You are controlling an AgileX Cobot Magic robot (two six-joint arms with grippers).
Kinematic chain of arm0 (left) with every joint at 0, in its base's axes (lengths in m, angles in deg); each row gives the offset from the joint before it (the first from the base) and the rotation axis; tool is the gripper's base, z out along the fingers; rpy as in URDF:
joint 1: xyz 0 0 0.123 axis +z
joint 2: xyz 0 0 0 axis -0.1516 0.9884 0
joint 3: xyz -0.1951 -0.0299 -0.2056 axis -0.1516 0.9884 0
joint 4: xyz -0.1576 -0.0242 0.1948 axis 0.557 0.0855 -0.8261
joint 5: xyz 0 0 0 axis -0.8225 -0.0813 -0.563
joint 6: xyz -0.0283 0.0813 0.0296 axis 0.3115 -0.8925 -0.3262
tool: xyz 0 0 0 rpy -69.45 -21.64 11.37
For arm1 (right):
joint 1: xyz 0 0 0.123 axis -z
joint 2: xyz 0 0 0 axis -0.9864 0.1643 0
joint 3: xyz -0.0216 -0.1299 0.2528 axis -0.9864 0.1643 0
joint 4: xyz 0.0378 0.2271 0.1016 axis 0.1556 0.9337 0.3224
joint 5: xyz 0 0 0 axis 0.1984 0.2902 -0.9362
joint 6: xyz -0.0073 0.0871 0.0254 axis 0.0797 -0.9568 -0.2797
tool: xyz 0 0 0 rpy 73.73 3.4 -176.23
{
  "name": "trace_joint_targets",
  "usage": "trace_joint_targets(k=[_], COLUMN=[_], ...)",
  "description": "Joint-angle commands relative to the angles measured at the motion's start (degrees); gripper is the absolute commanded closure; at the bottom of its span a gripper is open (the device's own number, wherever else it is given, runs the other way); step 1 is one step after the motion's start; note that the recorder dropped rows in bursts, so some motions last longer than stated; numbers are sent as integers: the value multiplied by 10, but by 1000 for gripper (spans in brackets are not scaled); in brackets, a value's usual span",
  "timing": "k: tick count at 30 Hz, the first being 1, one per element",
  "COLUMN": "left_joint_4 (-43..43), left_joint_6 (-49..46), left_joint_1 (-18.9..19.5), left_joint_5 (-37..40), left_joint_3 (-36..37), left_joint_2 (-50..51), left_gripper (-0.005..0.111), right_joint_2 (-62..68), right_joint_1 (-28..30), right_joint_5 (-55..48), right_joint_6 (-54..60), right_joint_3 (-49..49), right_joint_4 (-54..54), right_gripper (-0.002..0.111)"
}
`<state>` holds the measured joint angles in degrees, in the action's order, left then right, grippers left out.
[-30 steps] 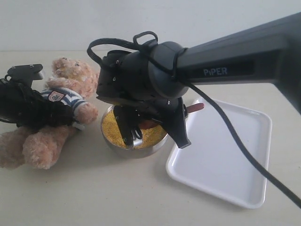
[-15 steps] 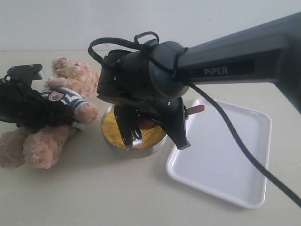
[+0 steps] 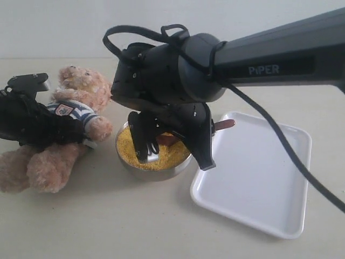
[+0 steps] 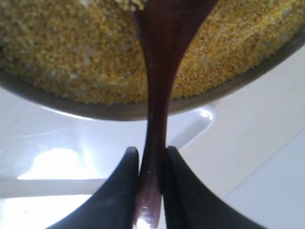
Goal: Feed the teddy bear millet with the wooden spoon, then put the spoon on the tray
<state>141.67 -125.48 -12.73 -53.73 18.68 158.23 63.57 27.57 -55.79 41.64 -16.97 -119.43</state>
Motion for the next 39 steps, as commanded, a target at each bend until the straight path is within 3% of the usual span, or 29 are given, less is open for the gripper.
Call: trace_joint_targets(k=[1, 39], left_joint_4=[9, 15], left_joint_6=[-2, -3], left_joint_1=[0, 0], left_joint_5=[-4, 0], left_joint_3=[2, 2], left_joint_2=[1, 1], left_gripper=[103, 103], right_joint_2=[-10, -10], right_joint_1=[17, 34], right_joint_5=[-4, -4], right_joint_6=[16, -27], right_joint_3=[2, 2], right_joint_4=[45, -48], right_gripper=[109, 109])
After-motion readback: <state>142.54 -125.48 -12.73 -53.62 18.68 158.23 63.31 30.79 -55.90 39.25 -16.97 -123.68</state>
